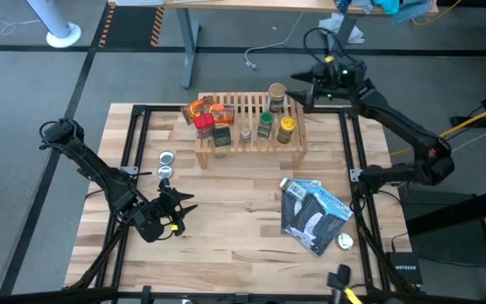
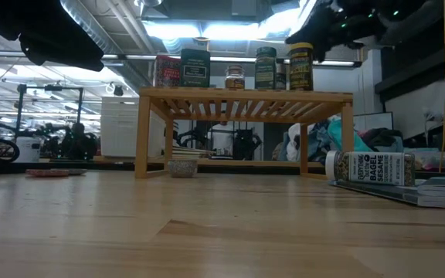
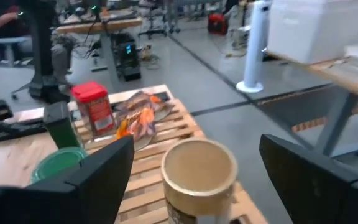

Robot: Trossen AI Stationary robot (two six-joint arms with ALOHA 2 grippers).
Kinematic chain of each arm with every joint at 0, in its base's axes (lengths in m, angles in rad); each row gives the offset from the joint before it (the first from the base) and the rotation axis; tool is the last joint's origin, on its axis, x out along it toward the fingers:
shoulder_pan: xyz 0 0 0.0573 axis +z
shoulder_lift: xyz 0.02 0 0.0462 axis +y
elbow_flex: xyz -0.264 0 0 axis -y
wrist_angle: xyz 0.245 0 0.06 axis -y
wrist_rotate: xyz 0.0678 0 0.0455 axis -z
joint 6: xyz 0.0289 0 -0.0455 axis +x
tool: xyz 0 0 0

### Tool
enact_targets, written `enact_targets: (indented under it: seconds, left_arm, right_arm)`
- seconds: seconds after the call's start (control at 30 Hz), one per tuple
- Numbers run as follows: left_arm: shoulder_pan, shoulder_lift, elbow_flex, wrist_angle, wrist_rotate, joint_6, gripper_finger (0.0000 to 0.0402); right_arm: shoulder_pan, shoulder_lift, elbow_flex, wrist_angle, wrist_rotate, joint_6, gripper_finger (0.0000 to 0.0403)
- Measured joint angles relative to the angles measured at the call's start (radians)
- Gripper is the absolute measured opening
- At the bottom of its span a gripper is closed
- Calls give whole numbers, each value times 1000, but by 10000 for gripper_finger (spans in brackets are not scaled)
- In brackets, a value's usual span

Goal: Shelf spices
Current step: Put the white seasoning bottle on the shelf

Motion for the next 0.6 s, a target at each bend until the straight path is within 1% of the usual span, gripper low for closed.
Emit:
enact_targets:
  seconds: [0.2, 0.33, 0.6]
  left_arm:
    - [0, 0, 0, 0, 0, 0, 157]
    - [0, 0, 0, 0, 0, 0, 157]
    - [0, 0, 0, 0, 0, 0, 157]
  right_arm:
    - [1, -148, 0, -194, 83, -28, 352]
    - [1, -260, 0, -395, 148, -46, 353]
    - [1, -470, 0, -705, 153, -13, 353]
